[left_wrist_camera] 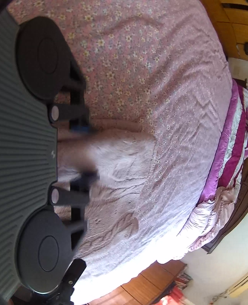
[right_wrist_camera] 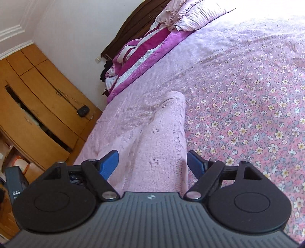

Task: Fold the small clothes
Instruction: 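Grasp the folded cardigan edge with both grippers and lift it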

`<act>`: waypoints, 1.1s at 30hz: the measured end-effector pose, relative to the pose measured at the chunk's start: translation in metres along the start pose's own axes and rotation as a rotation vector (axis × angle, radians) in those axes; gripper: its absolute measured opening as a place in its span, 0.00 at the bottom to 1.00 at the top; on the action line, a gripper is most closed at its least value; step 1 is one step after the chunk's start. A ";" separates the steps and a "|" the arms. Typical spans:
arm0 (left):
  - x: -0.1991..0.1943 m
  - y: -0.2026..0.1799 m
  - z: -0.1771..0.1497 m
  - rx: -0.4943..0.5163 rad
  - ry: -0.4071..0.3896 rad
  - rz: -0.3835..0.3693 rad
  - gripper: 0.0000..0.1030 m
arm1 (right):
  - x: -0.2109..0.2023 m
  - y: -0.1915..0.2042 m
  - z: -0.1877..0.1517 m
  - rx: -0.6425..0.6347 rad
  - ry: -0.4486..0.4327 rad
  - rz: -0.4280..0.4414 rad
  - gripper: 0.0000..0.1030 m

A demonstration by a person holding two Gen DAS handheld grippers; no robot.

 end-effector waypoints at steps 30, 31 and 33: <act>0.000 0.027 -0.009 -0.119 0.148 -0.170 0.59 | 0.056 0.008 -0.012 -0.048 0.179 0.114 0.93; 0.000 0.028 -0.010 -0.139 0.143 -0.179 0.49 | 0.057 0.009 -0.012 -0.046 0.182 0.115 0.93; -0.001 0.031 -0.007 -0.176 0.140 -0.193 0.36 | 0.057 0.009 -0.011 -0.031 0.183 0.100 0.83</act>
Point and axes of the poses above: each gripper's, at about its wrist camera, not at the fingertips, and x roughly the way its jaws point, y to its left, z to its top, the point moved 3 cm from there along x, roughly the way its jaws point, and after that the axes turned 2 degrees about -x, right-handed, at the moved point
